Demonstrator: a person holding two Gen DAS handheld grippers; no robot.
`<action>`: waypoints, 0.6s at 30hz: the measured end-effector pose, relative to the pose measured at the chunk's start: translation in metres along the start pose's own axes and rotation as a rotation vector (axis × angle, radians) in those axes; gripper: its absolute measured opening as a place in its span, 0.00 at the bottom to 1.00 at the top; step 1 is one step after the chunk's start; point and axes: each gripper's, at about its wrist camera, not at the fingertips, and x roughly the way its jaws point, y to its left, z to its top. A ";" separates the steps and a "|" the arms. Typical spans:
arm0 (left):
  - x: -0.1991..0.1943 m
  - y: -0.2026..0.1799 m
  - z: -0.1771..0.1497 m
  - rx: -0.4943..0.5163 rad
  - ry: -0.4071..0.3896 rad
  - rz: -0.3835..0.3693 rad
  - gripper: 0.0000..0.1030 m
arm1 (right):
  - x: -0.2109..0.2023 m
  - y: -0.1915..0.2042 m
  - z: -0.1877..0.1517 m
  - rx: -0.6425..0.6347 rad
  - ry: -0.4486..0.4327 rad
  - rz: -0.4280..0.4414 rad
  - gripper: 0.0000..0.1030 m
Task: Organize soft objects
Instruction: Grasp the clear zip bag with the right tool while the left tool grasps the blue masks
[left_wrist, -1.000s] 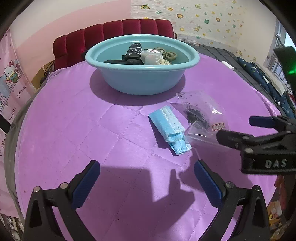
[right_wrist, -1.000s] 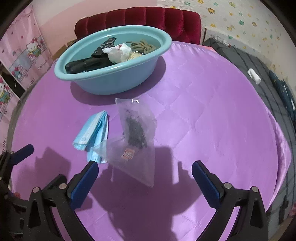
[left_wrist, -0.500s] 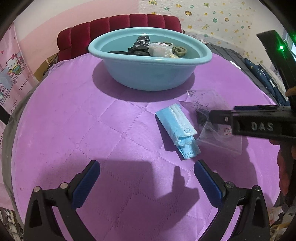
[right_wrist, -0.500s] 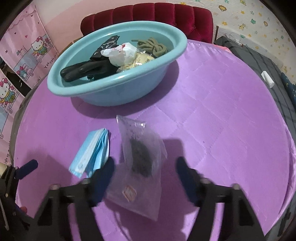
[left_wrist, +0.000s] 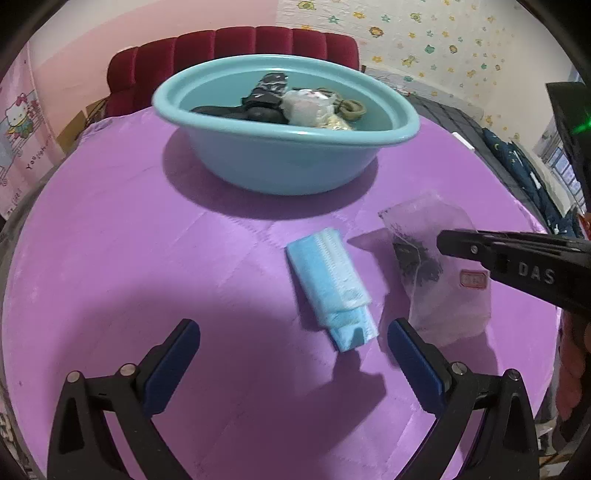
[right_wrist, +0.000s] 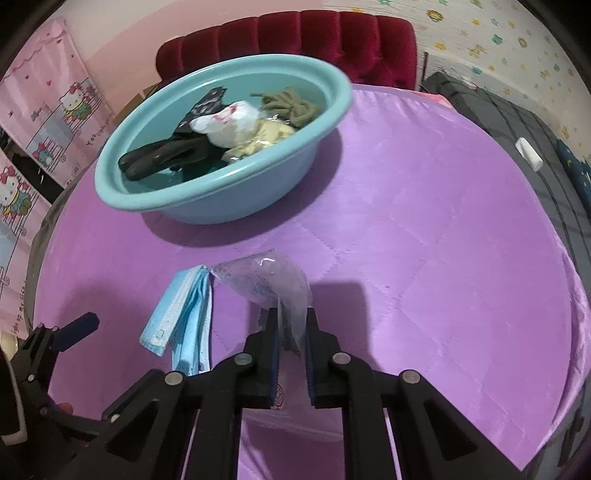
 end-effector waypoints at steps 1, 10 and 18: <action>0.001 -0.001 0.002 0.001 -0.001 -0.007 1.00 | -0.002 -0.003 0.000 0.009 0.000 0.000 0.11; 0.017 -0.016 0.021 0.013 -0.006 0.014 1.00 | -0.011 -0.021 -0.001 0.044 -0.008 -0.026 0.11; 0.036 -0.027 0.025 0.033 0.016 0.022 0.62 | -0.008 -0.030 -0.004 0.068 -0.006 -0.029 0.11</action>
